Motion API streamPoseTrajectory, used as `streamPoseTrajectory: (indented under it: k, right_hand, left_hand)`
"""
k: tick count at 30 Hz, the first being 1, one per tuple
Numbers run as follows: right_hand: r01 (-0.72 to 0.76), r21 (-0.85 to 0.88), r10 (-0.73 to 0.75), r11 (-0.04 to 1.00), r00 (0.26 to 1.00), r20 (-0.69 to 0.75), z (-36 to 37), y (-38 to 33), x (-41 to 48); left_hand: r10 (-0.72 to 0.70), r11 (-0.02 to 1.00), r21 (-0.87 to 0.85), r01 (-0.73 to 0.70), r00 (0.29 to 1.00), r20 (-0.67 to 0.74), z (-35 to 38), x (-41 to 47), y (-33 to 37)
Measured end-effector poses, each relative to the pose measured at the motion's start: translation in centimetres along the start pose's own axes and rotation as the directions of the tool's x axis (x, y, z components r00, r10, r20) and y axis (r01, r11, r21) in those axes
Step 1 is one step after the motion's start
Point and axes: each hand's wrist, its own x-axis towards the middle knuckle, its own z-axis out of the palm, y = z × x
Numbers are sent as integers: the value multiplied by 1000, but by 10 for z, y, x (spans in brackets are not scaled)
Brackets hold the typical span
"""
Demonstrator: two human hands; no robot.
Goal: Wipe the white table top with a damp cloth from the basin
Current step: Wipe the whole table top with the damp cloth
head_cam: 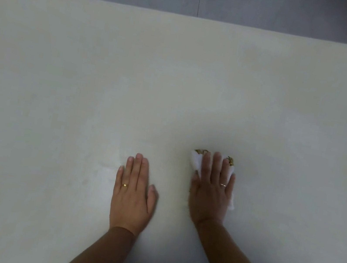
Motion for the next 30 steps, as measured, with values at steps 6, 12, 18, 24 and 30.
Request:
streamPoseTrajectory:
  k: [6,12,18,24,30]
  right_hand:
    - [473,-58,-469,879,880,76,14,-15,-54]
    - [234,-32,-233,972,972,22,3,38,-42]
    - [314,-59,-311,948,949,52,21,-8,-111]
    - [342,-91,-341,935,940,29,11,37,-102]
    - [-4,15,4,1000,1000,-13,17,15,-122]
  left_hand:
    - [-5,1000,20,5,1000,-8,1,-2,-1]
    - [-16,1000,5,16,998,-69,2,-3,-1]
    - [-8,999,48,11,998,-67,0,-11,3]
    - [-69,997,-20,68,996,-50,11,-80,1]
    - [-94,995,36,94,995,-21,20,-102,-3]
